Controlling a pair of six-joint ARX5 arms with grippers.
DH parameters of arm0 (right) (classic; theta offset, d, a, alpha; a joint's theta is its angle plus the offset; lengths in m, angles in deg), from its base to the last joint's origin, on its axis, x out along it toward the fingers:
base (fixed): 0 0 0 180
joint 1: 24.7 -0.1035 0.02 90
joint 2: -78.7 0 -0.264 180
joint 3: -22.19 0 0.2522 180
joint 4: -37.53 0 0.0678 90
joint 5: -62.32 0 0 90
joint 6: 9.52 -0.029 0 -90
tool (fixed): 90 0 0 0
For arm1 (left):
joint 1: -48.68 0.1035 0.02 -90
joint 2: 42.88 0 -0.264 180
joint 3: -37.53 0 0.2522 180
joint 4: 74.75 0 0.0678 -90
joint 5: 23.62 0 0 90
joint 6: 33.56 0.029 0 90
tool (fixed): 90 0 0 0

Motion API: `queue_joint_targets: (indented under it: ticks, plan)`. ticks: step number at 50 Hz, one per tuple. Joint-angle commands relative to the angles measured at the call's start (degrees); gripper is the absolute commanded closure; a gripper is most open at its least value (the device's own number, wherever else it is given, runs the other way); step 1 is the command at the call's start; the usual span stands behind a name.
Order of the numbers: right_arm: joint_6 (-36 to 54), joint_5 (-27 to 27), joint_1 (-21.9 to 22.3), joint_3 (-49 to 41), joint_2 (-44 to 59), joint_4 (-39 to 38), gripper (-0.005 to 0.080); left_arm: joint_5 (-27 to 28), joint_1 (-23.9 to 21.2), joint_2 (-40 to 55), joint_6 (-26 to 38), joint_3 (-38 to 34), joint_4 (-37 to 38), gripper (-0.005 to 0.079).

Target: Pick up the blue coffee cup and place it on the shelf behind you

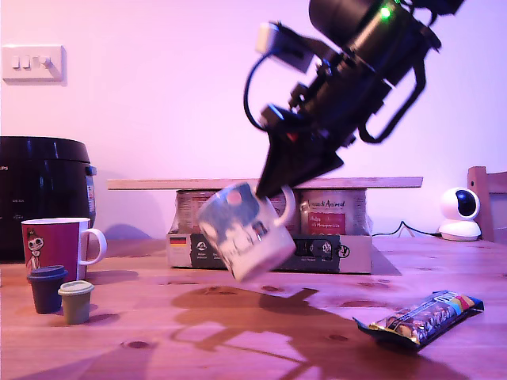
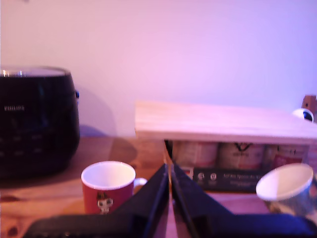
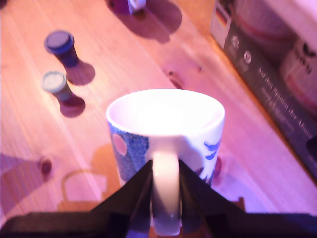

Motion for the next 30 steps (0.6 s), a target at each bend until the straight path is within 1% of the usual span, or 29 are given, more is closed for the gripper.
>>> queue_joint_targets:
  ticks: [1,13,30]
  plan:
    - [0.1,0.5,-0.3,2.1,-0.3,-0.9,0.0765,-0.1,-0.1,-0.5,-0.2,0.4,0.0,0.0763]
    - [0.1,0.5,-0.3,5.8,-0.3,-0.7,0.0765,-0.1,-0.1,-0.5,-0.2,0.4,0.1,0.0763]
    - [1.4,1.2,-0.1,13.8,-0.3,0.2,0.0765,-0.1,-0.1,-0.5,-0.2,0.4,0.1,0.0763]
